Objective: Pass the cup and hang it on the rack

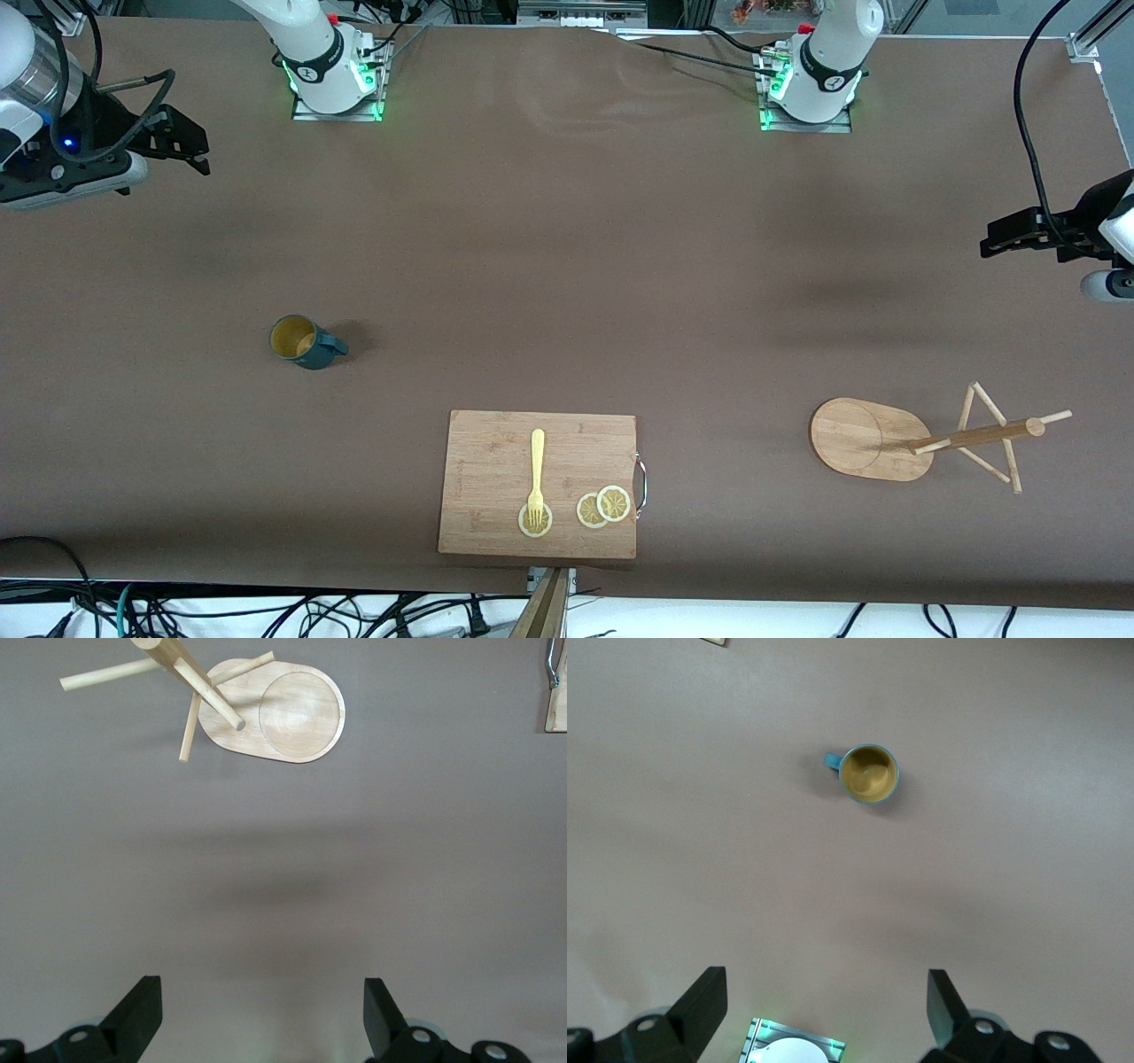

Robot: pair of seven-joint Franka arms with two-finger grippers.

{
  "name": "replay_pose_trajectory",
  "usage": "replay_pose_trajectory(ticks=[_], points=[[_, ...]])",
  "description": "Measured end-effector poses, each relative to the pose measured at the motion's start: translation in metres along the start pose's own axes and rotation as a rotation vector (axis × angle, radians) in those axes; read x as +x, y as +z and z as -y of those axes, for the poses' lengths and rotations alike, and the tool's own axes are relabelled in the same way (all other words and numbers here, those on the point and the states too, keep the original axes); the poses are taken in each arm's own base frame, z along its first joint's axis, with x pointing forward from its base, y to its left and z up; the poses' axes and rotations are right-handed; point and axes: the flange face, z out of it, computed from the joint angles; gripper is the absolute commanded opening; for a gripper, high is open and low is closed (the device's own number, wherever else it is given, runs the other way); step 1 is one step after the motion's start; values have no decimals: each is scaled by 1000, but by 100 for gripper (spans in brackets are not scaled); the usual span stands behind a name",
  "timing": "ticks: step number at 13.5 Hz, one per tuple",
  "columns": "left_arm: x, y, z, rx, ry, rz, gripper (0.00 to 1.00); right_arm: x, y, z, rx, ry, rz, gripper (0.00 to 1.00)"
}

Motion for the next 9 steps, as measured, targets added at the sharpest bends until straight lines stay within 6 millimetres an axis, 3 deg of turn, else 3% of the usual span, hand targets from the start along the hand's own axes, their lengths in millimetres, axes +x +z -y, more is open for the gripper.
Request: replay_pose_trajectory(ticks=[5, 9], points=[[0, 0, 0, 0, 0, 0, 100, 0, 4, -10, 4, 19, 7, 100], [0, 0, 0, 0, 0, 0, 100, 17, 37, -36, 5, 61, 21, 100]])
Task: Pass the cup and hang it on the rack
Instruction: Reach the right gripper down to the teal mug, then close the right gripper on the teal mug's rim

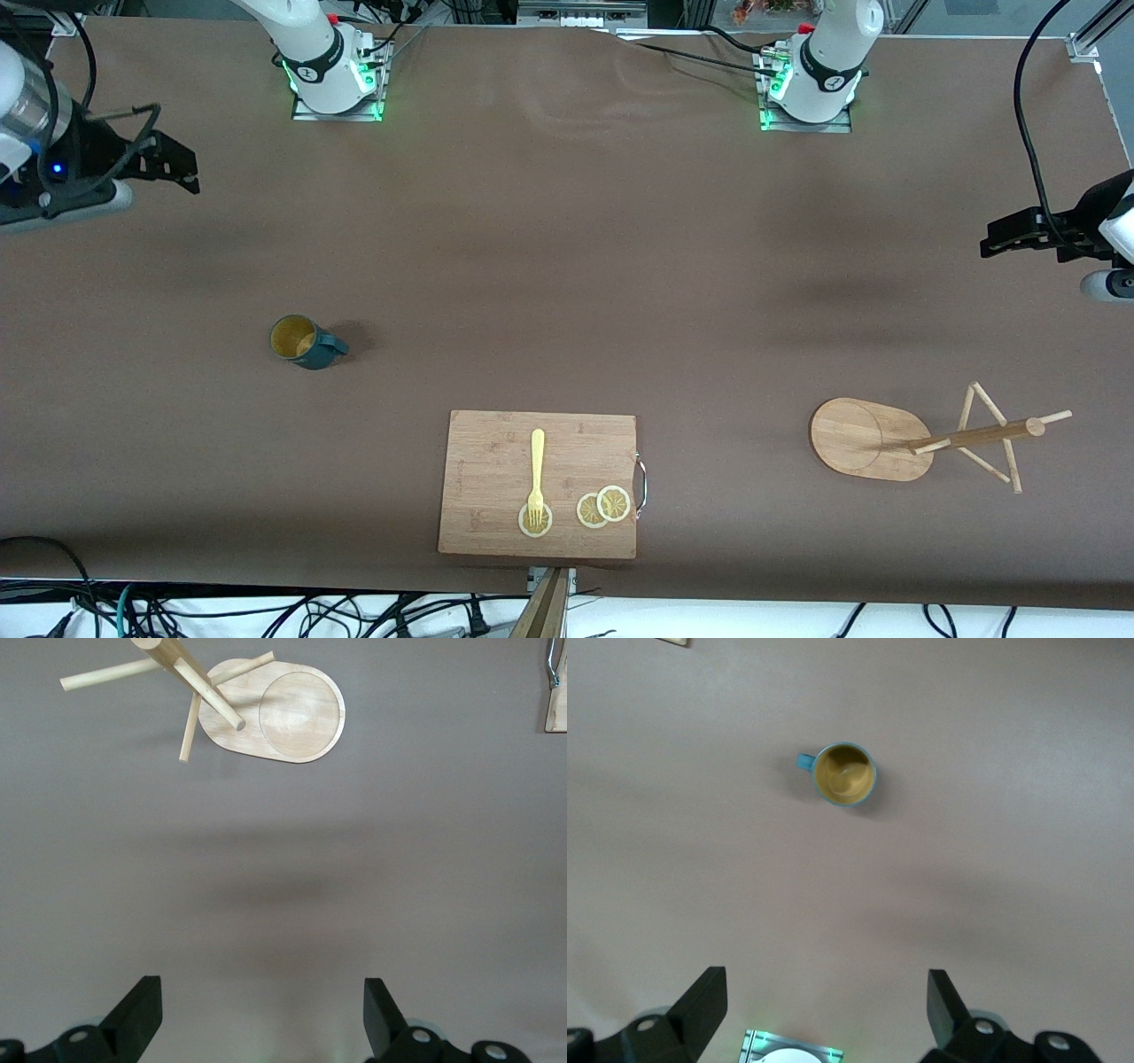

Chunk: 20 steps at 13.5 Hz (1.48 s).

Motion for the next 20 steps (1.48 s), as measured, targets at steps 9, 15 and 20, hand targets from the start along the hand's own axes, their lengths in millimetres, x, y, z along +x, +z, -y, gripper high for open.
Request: replay_pose_trajectory(ticks=[9, 15, 20], points=[[0, 0, 0, 0, 0, 0, 100, 60, 158, -21, -35, 21, -74, 99], [0, 0, 0, 0, 0, 0, 100, 89, 252, -44, 27, 55, -70, 97], [0, 0, -1, 0, 1, 0, 100, 103, 296, -48, 19, 61, -90, 91]])
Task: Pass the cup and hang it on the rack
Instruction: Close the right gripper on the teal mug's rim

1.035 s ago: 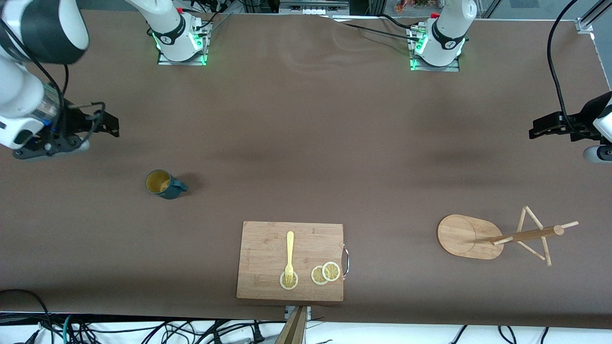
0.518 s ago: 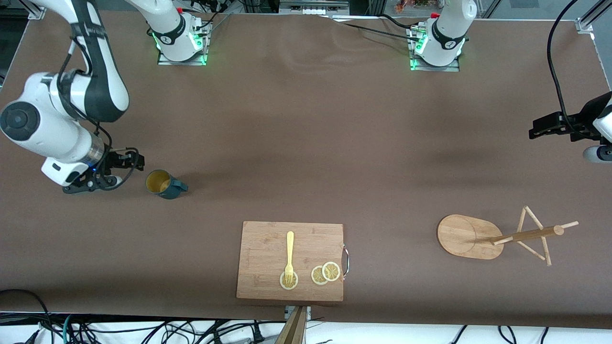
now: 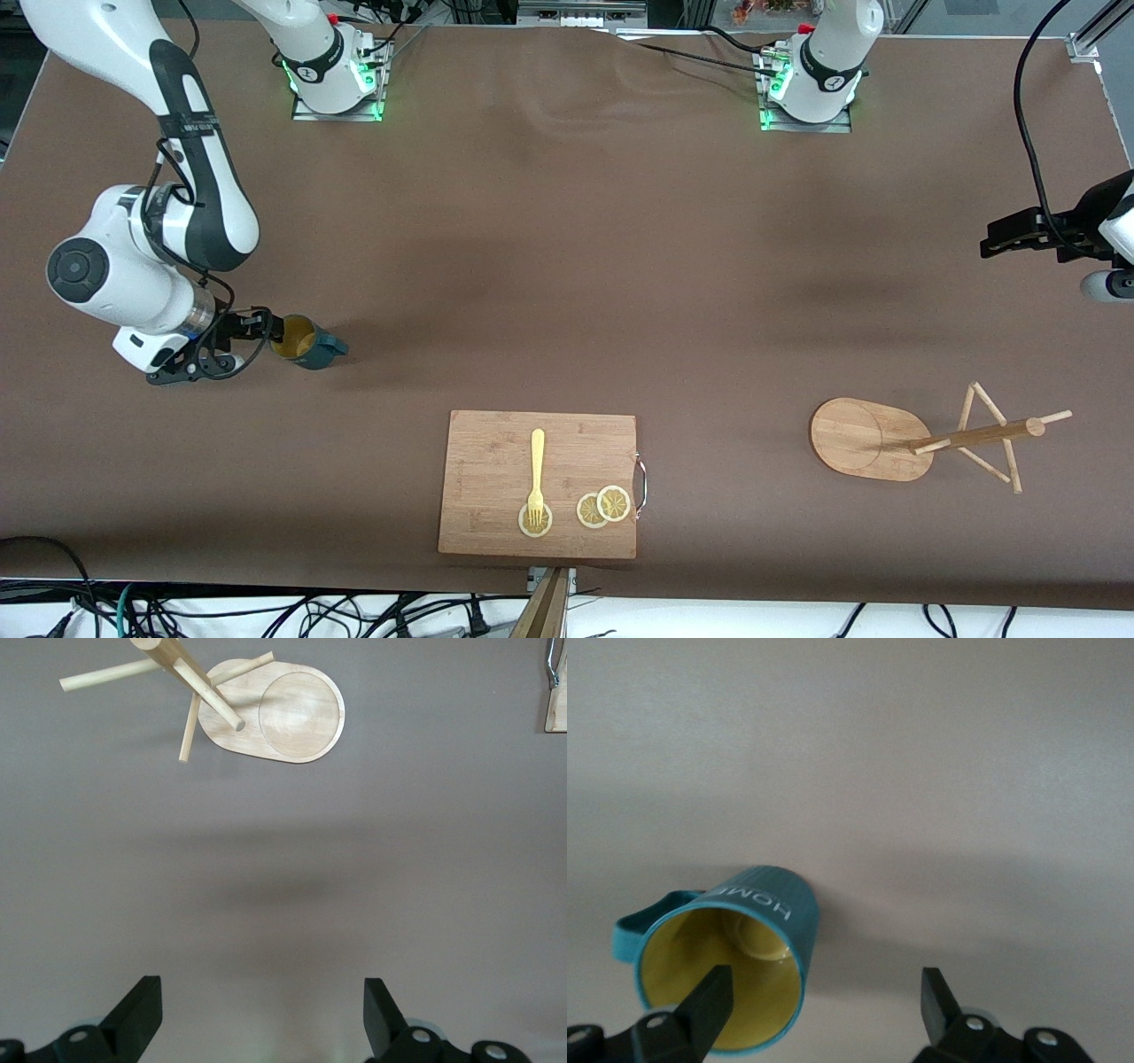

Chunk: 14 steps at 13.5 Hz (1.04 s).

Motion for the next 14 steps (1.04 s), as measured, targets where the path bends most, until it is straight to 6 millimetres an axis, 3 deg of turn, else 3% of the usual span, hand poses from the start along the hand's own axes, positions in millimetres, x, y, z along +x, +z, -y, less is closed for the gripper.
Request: replay_pose_trajectory(ticks=[4, 8, 10, 13, 14], points=[[0, 0, 0, 0, 0, 0, 100, 1, 17, 2, 6, 4, 12, 83], [0, 0, 0, 0, 0, 0, 100, 0, 33, 6, 46, 34, 28, 57], [0, 0, 0, 0, 0, 0, 100, 0, 38, 7, 61, 47, 32, 35], [0, 0, 0, 0, 0, 0, 100, 0, 39, 7, 65, 51, 31, 15], [0, 0, 0, 0, 0, 0, 100, 0, 39, 7, 65, 51, 31, 14]])
